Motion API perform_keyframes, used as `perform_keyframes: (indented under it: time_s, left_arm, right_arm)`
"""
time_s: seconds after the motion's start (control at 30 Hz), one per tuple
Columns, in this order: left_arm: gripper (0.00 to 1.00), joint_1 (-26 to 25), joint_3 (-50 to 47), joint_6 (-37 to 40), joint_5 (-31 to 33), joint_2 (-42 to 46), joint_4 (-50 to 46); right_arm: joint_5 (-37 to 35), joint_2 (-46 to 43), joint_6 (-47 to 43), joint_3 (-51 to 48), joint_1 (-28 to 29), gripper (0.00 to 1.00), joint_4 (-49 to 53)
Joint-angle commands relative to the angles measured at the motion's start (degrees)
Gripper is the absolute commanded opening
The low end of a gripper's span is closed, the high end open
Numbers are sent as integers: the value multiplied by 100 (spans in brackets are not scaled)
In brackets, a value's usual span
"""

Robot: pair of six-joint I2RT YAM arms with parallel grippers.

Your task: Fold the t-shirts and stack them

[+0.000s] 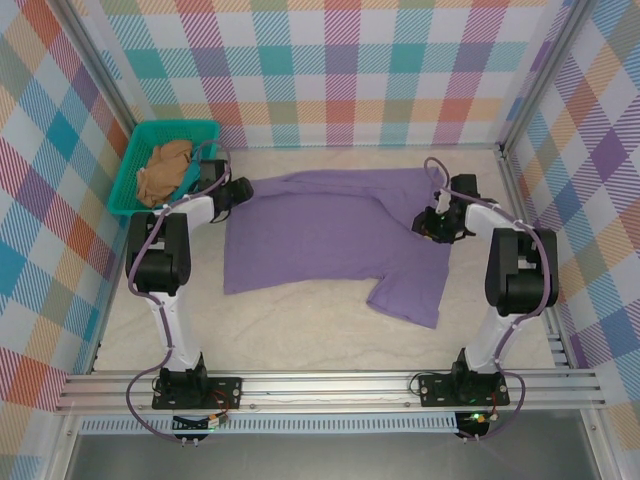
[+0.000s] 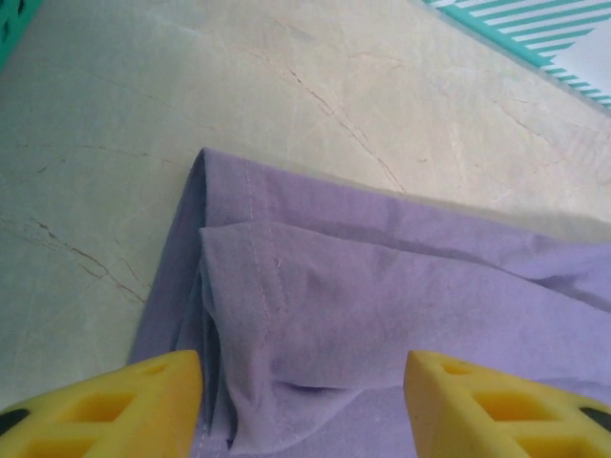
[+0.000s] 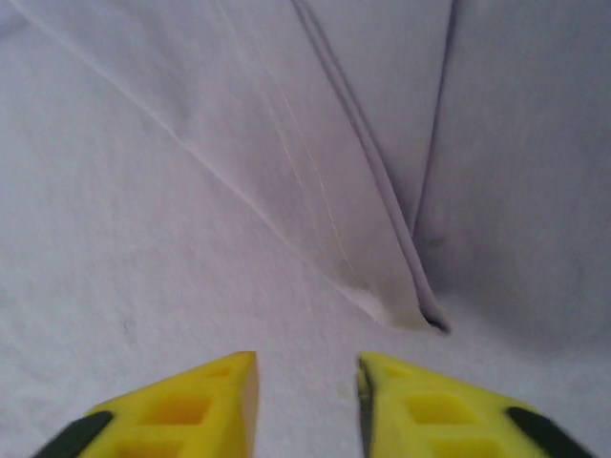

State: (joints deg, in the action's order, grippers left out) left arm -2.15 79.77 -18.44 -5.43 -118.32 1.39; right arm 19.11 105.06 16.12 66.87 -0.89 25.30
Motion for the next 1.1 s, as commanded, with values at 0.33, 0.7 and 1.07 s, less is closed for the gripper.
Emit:
perform_keyframes:
  time_s: [0.33, 0.7, 1.07]
  left_arm:
    - [98, 18, 420, 163, -759, 1232, -290]
    - [100, -133, -106, 402, -508, 3187, -1599]
    - [100, -235, -832, 198, -322, 4306, -2843]
  right_arm:
    - [410, -278, -182, 488, 27, 47, 1028]
    - [445, 1519, -676, 3359, 27, 45, 1423]
    - [785, 3456, -847, 5654, 28, 41, 2030]
